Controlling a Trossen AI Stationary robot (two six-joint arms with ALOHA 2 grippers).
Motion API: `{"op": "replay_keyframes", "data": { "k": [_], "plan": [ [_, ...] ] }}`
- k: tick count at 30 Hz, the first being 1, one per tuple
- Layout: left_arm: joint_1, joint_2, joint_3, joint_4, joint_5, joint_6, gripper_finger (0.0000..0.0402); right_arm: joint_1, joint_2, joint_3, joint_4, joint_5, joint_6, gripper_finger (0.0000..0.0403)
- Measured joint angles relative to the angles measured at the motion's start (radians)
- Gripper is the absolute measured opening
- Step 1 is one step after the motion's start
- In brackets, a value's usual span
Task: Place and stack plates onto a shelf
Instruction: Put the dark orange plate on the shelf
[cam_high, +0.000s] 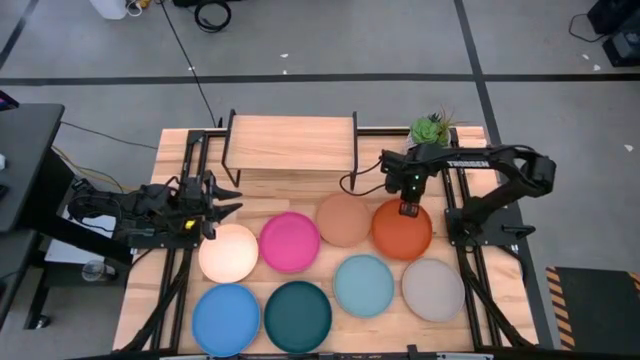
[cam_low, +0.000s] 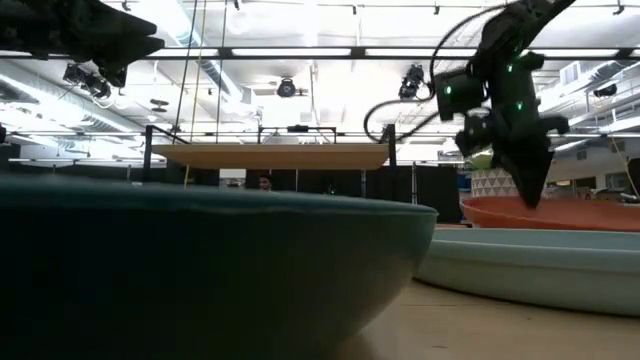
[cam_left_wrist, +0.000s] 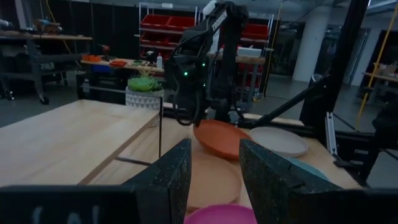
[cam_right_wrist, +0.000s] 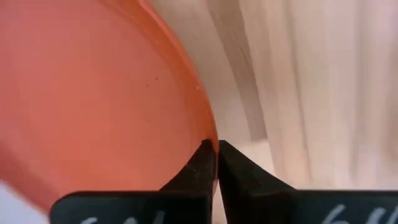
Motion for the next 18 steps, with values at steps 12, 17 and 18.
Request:
{"op": "replay_keyframes", "data": {
  "k": [12, 17, 18],
  "plan": [
    [0.0, 0.001, 0.0, -0.022, -0.01, -0.037, 0.0142, 0.048, -0.014, 0.461, -0.076, -0.023, 0.222, 0.0019],
    [0.0, 0.049, 0.036, -0.112, -0.014, -0.084, 0.0142, 0.042, 0.123, 0.703, -0.1, 0.023, 0.238, 0.0019],
    [0.0, 0.069, 0.059, -0.148, -0.022, -0.09, 0.0142, 0.038, 0.161, 0.759, -0.119, 0.022, 0.229, 0.0019]
  ]
}}
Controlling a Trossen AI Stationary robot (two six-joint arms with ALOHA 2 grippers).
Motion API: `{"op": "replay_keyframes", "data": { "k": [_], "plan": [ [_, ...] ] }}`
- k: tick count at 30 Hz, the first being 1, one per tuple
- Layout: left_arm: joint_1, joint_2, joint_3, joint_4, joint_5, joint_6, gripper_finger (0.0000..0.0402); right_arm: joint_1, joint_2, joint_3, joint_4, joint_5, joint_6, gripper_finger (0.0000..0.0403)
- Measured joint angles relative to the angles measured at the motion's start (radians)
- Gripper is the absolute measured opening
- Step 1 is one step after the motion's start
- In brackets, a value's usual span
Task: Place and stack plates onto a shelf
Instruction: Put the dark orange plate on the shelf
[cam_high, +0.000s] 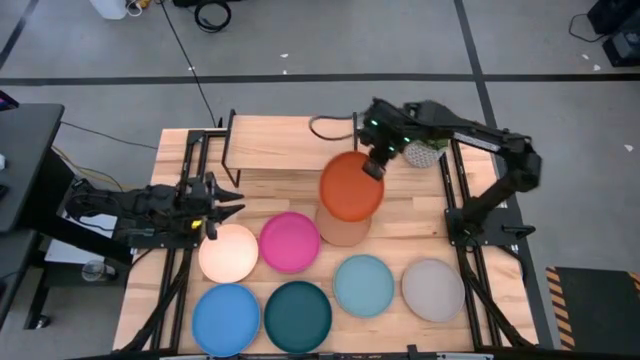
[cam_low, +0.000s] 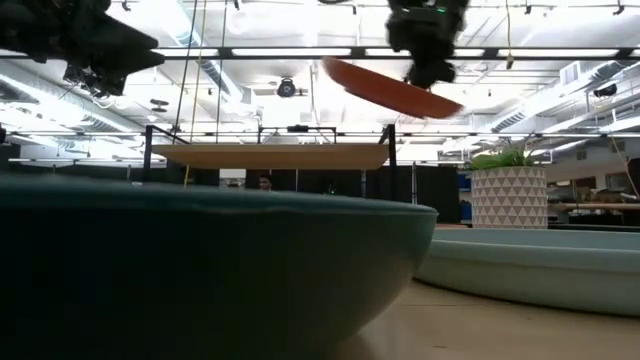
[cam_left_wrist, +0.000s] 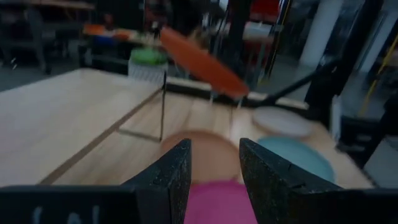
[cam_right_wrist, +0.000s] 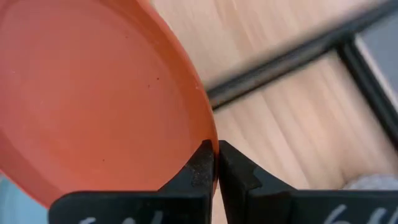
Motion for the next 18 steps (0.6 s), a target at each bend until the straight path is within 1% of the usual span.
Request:
{"op": "replay_keyframes", "data": {
  "k": [5, 10, 13, 15, 18],
  "plan": [
    [0.0, 0.123, 0.127, -0.165, -0.028, -0.022, 0.0142, -0.053, 0.208, 0.29, -0.088, -0.001, -0.08, 0.0019],
    [0.0, 0.213, 0.208, -0.266, -0.029, -0.043, 0.0142, -0.131, 0.368, 0.532, -0.107, -0.049, -0.143, 0.0019],
    [-0.003, 0.245, 0.229, -0.271, -0.017, -0.043, 0.0142, -0.193, 0.452, 0.634, -0.128, -0.065, -0.156, 0.0019],
    [-0.003, 0.257, 0.235, -0.269, 0.013, -0.044, 0.0142, -0.234, 0.5, 0.683, -0.138, -0.069, -0.156, 0.0019],
    [-0.003, 0.271, 0.237, -0.27, 0.074, -0.042, 0.0142, -0.285, 0.554, 0.728, -0.155, -0.116, -0.157, 0.0019]
  ]
}}
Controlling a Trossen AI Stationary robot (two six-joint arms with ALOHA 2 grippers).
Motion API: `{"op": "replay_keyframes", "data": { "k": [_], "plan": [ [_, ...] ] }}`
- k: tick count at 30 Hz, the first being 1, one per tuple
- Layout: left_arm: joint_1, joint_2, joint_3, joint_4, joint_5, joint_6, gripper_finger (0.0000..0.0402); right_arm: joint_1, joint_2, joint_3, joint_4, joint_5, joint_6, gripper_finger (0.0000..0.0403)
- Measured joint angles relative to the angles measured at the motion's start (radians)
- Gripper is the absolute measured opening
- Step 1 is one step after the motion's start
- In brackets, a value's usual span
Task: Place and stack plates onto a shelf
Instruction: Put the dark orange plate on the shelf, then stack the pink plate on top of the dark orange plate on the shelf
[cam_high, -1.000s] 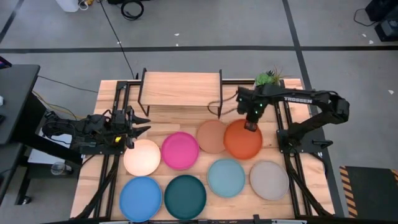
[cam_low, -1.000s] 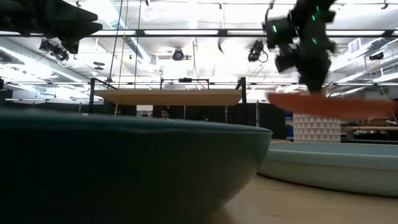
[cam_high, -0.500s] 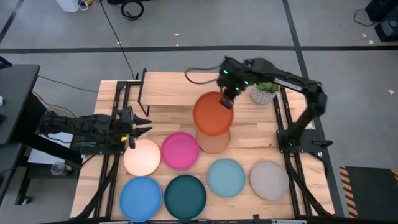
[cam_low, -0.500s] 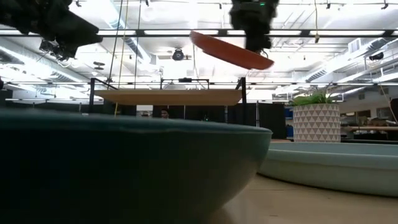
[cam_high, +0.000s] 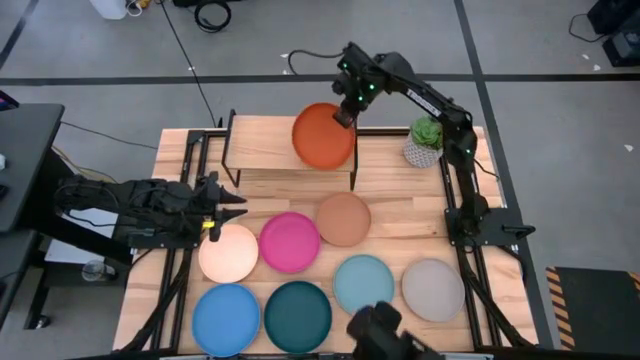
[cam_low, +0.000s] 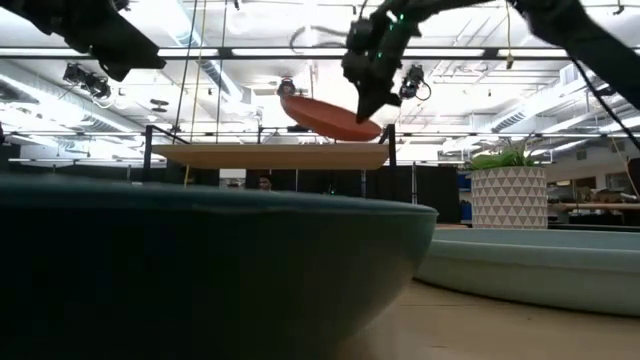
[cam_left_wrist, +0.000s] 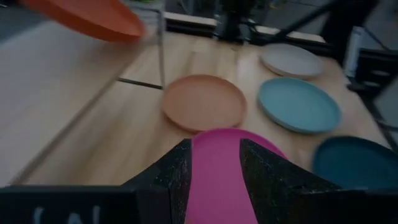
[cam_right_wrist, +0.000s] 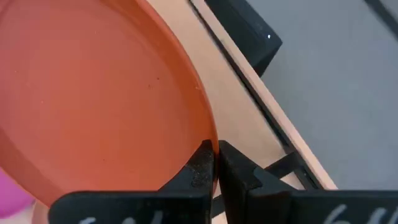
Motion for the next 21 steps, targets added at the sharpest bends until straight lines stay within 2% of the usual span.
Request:
{"op": "replay_keyframes", "data": {
  "k": [4, 8, 15, 21],
  "plan": [
    [0.0, 0.008, 0.0, 0.0, 0.061, 0.008, 0.0142, -0.042, 0.045, 0.002, -0.001, -0.057, -0.005, 0.0019],
    [0.0, 0.007, 0.0, 0.0, 0.066, 0.01, 0.0142, -0.062, 0.074, 0.002, -0.017, -0.097, -0.021, 0.003],
    [0.0, 0.007, 0.0, 0.0, 0.066, 0.015, 0.0142, -0.062, 0.057, 0.001, -0.019, -0.049, -0.05, 0.0077],
    [0.0, 0.007, 0.0, -0.013, 0.064, 0.077, 0.0142, -0.052, 0.012, 0.001, -0.017, -0.042, -0.052, 0.0113]
  ]
}}
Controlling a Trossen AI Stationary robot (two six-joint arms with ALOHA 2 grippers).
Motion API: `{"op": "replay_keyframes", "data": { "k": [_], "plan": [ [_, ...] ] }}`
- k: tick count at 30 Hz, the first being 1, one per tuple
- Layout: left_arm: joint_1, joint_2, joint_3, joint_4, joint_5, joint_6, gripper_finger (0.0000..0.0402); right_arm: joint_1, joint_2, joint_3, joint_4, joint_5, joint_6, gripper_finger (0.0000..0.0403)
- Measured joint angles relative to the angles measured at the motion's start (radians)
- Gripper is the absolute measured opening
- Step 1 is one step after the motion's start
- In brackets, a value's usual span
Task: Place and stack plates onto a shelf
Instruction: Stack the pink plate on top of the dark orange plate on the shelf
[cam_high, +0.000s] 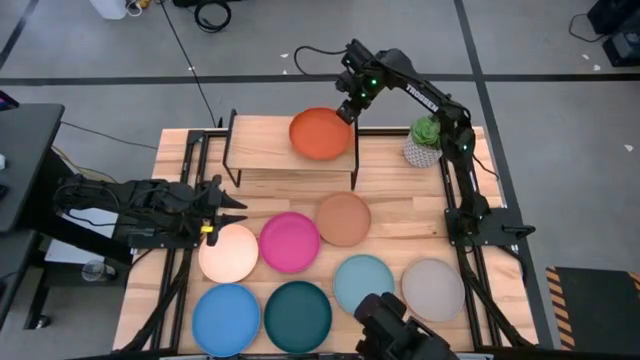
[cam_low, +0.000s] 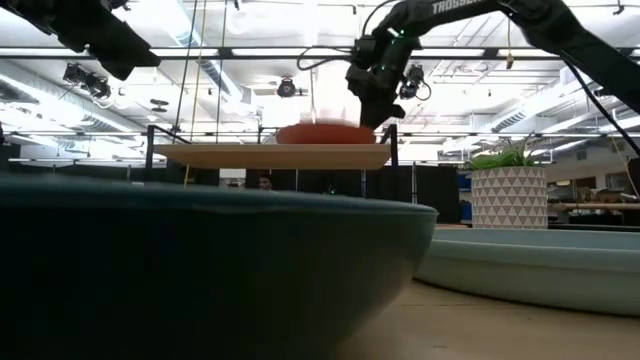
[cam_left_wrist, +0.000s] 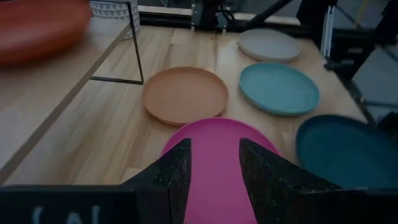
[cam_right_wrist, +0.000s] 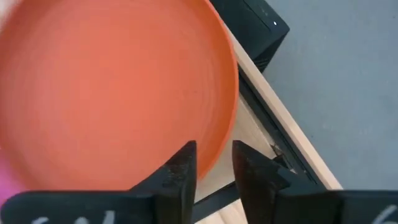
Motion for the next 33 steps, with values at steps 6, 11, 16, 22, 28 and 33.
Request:
{"op": "replay_keyframes", "data": {
  "k": [6, 11, 16, 22, 28, 33],
  "plan": [
    [-0.001, 0.078, 0.03, -0.036, -0.003, -0.026, 0.0142, 0.068, -0.089, 0.0, 0.002, 0.183, -0.026, 0.0116],
    [-0.001, 0.248, 0.102, -0.121, 0.007, -0.054, 0.0142, 0.17, -0.153, 0.0, 0.003, 0.232, -0.026, 0.0116],
    [-0.031, 0.433, 0.11, -0.146, 0.092, -0.028, 0.0142, 0.316, -0.198, -0.093, 0.108, 0.306, -0.027, 0.0116],
    [-0.141, 0.616, 0.11, -0.068, 0.114, 0.035, 0.0142, 0.468, -0.279, -0.307, 0.272, 0.412, -0.021, 0.0116],
    [-0.277, 0.765, 0.169, -0.039, 0.055, 0.055, 0.0142, 0.542, -0.396, -0.588, 0.466, 0.421, 0.032, 0.0116],
    [-0.328, 0.888, 0.238, -0.027, -0.002, 0.064, 0.0142, 0.58, -0.504, -0.835, 0.647, 0.466, 0.077, 0.0116]
  ]
}}
